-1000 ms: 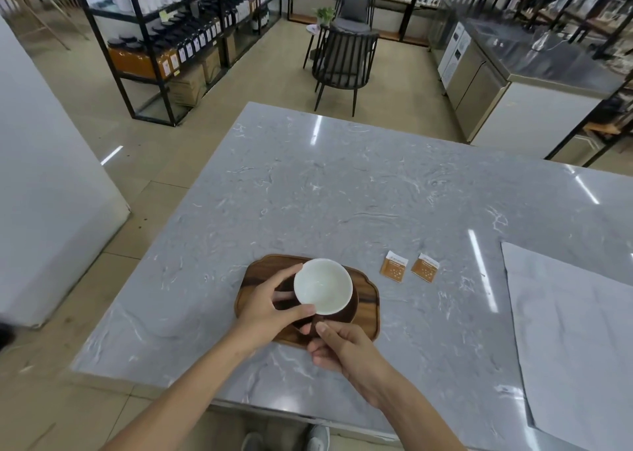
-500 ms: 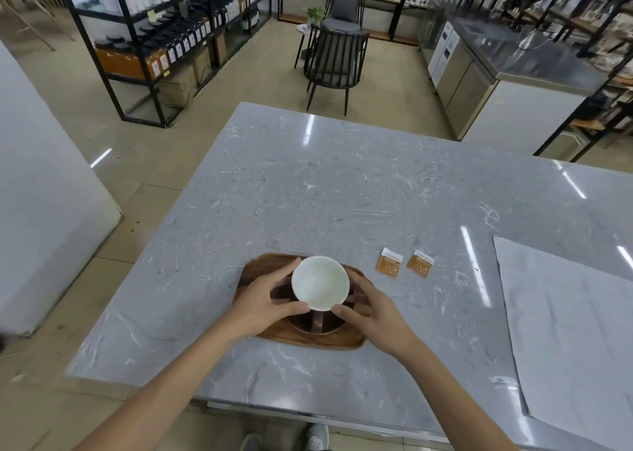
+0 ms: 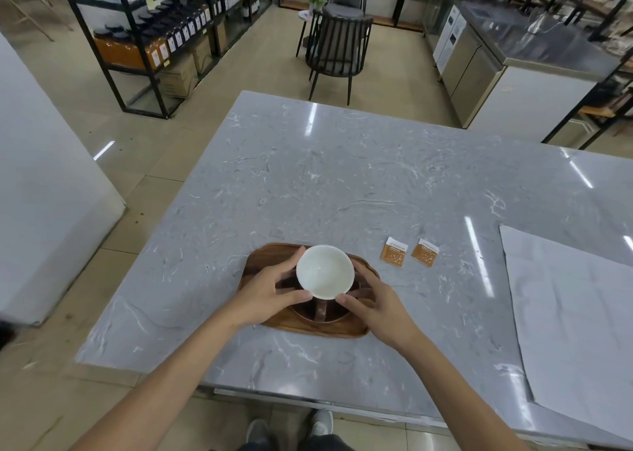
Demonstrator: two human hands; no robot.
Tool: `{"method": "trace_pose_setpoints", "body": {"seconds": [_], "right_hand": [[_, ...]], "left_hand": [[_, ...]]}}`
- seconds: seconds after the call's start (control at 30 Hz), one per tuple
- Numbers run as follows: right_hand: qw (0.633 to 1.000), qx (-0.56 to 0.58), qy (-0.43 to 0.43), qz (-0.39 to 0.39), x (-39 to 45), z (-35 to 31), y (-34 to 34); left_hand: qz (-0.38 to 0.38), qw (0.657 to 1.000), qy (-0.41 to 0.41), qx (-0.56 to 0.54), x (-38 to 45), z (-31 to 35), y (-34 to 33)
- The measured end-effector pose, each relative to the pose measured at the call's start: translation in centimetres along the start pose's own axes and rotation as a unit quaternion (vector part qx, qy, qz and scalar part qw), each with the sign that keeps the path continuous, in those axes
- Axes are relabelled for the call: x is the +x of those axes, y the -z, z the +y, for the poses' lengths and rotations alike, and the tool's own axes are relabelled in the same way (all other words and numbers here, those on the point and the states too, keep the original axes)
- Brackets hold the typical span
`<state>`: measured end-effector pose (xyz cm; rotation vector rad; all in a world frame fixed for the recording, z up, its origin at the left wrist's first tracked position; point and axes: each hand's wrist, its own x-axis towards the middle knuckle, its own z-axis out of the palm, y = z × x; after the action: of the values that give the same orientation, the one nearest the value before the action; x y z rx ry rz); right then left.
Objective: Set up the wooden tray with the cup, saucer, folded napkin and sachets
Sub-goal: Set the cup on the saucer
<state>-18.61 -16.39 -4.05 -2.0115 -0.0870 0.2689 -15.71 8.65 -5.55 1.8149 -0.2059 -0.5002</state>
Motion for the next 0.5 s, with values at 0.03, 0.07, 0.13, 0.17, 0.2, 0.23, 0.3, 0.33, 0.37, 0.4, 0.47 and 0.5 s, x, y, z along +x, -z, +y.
{"method": "trace_pose_setpoints", "body": {"seconds": [0.03,0.07,0.13,0.17,0.2,0.23,0.3,0.33,0.37,0.4,0.47,0.5], "right_hand": [[1.0,-0.001,0.0,0.0,-0.03,-0.03,-0.07],[1.0,-0.003,0.0,-0.001,-0.06,-0.07,-0.12],[1.0,-0.006,-0.001,-0.004,-0.05,-0.09,-0.16],[1.0,-0.006,-0.002,-0.006,-0.04,-0.08,-0.15],[1.0,-0.007,-0.004,-0.01,-0.07,-0.12,-0.14],[1.0,-0.01,-0.005,-0.014,-0.1,-0.12,-0.12],[1.0,-0.015,-0.011,-0.019,-0.2,-0.22,-0.14],[1.0,-0.016,-0.014,-0.02,-0.23,-0.27,-0.18],[1.0,-0.017,-0.017,-0.02,-0.26,-0.28,-0.26],[0.999,-0.018,-0.018,-0.02,-0.28,-0.29,-0.35],[0.999,-0.02,-0.021,-0.019,-0.3,-0.23,-0.45],[0.999,-0.021,-0.021,-0.018,-0.29,-0.14,-0.46]], "left_hand": [[0.001,1.0,-0.001,-0.001,-0.03,-0.02,-0.02],[0.003,1.0,-0.001,-0.001,-0.07,-0.01,-0.04],[0.007,1.0,0.001,-0.003,-0.14,0.07,-0.08],[0.009,1.0,0.003,-0.003,-0.18,0.13,-0.08],[0.01,1.0,0.005,-0.002,-0.24,0.21,-0.08],[0.012,1.0,0.006,0.0,-0.27,0.29,-0.09],[0.018,1.0,0.006,-0.004,-0.3,0.31,-0.15],[0.022,1.0,0.005,-0.009,-0.29,0.25,-0.19],[0.024,1.0,0.004,-0.014,-0.3,0.2,-0.24],[0.026,1.0,0.002,-0.016,-0.32,0.15,-0.31],[0.028,0.999,0.0,-0.016,-0.38,0.11,-0.44],[0.028,0.999,0.0,-0.018,-0.4,0.13,-0.47]]}}
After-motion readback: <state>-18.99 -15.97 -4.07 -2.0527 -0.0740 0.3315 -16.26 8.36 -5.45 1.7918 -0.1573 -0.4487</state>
